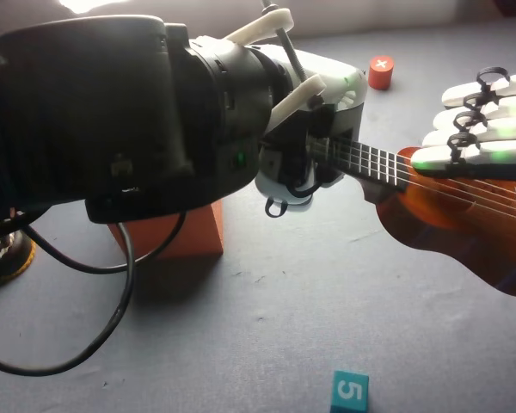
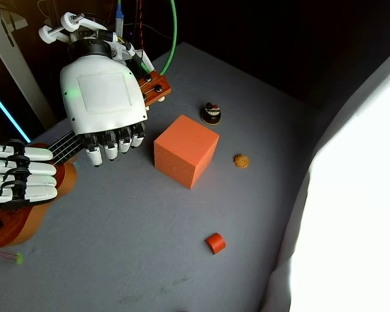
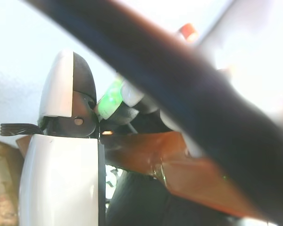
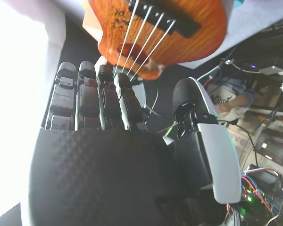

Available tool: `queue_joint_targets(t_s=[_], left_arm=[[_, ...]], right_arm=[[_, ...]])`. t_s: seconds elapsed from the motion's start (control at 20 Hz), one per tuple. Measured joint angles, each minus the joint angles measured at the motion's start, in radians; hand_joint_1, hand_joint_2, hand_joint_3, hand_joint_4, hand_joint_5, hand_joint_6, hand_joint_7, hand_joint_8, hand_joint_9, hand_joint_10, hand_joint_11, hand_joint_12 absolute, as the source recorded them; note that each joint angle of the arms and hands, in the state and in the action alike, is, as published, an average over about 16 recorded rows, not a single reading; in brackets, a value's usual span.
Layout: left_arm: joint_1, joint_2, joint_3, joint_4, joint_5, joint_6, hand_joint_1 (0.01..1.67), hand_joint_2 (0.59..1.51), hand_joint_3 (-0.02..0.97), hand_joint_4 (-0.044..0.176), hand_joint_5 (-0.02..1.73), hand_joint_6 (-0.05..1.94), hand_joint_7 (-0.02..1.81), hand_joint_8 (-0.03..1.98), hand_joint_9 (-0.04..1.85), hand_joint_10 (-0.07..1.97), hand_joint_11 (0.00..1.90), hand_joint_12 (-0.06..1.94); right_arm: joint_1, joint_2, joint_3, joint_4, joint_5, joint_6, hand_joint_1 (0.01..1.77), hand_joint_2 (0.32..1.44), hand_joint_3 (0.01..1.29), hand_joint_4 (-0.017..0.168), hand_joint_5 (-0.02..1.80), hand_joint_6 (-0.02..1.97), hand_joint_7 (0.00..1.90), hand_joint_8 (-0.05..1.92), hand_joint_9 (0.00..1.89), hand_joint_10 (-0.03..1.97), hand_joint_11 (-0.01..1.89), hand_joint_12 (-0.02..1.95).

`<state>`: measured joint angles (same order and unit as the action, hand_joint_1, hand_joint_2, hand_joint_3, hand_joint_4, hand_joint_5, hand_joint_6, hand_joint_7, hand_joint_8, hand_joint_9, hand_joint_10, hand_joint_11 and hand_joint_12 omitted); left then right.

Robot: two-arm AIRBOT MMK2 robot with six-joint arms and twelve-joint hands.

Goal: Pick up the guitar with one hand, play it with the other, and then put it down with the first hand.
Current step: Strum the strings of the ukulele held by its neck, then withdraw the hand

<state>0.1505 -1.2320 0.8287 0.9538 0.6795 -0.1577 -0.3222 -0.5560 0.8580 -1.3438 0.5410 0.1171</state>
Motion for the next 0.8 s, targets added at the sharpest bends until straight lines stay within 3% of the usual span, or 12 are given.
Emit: queue_joint_targets(t_s=[0.8], left_arm=[[0.000, 0.000, 0.006, 0.002, 0.001, 0.020, 1.44, 1.095, -0.017, -0.002, 1.18, 1.85, 1.26, 1.96, 1.38, 1.93, 1.43, 1.94]], right_arm=[[-0.006, 0.025, -0.025, -0.104, 0.043, 0.108, 0.25, 1.37, 0.02, -0.001, 0.03, 0.00, 0.08, 0.00, 0.10, 0.02, 0.02, 0.00]])
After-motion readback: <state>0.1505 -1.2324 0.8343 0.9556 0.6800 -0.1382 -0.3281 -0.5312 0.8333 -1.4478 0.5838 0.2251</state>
